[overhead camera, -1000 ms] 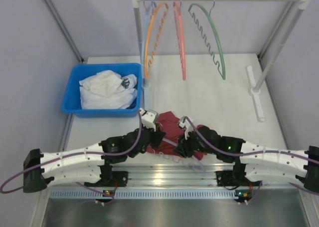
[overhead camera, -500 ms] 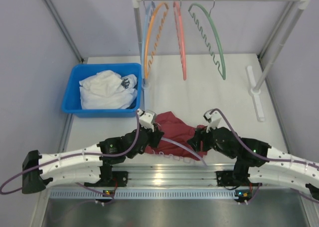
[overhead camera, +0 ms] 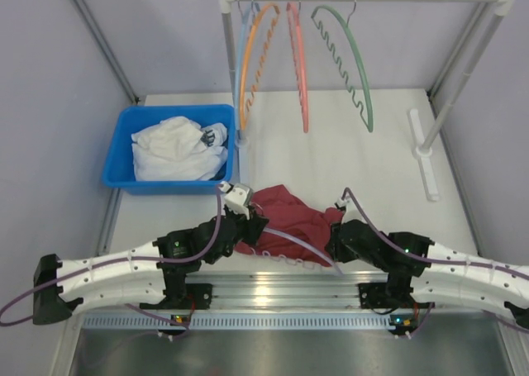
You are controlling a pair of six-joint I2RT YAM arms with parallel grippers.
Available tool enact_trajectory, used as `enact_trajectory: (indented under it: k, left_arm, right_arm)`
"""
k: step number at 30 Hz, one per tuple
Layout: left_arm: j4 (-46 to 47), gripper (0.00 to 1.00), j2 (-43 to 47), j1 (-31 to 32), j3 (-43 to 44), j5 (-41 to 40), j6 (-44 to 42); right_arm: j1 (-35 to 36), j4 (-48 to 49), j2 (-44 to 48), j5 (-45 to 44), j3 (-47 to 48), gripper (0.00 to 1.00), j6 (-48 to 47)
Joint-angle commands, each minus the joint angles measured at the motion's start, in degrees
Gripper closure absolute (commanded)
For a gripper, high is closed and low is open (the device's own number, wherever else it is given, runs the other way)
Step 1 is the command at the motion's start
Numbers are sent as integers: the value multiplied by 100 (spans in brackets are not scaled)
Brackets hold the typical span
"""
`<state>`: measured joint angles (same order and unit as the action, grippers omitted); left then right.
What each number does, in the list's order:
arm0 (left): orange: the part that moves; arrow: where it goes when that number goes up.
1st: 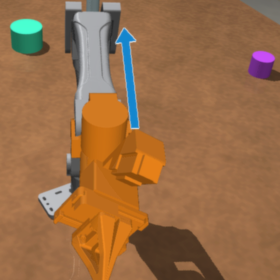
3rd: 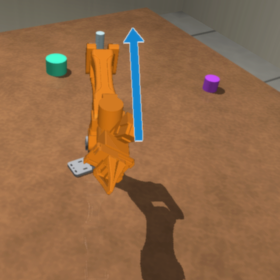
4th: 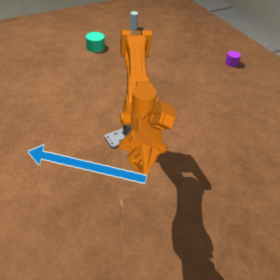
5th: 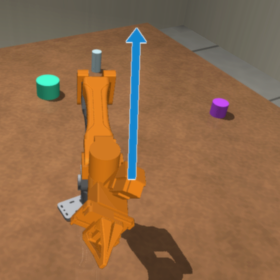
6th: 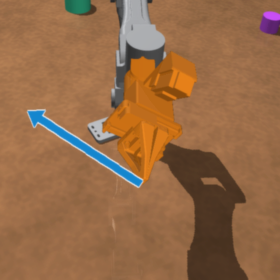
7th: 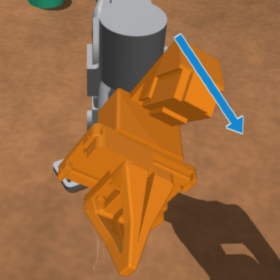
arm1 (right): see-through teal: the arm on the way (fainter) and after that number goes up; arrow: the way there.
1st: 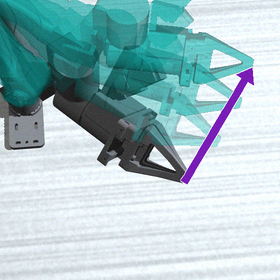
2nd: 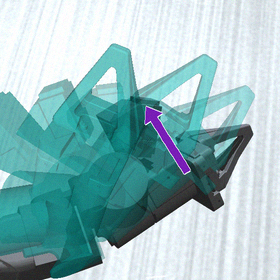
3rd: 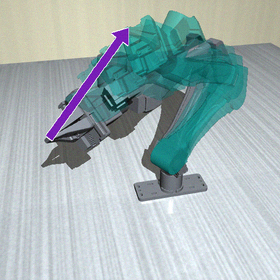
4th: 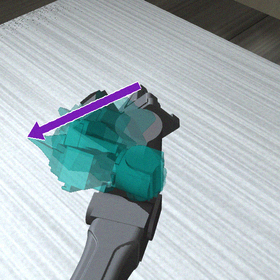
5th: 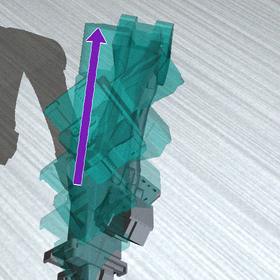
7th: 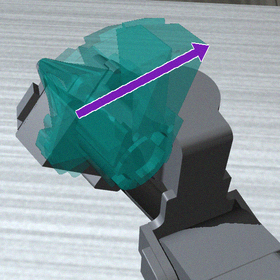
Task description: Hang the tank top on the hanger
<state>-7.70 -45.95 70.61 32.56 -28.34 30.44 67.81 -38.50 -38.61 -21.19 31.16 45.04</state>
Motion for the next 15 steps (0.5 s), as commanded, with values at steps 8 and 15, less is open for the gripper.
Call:
enact_trajectory:
  k: [8, 15]
  left_arm:
    - [138, 100, 69, 14, -13, 100, 50]
    - [138, 100, 25, 23, -12, 162, 41]
  right_arm:
    - [92, 255, -542, 362, -277, 68, 49]
    - [92, 334, -858, 352, -338, 59, -12]
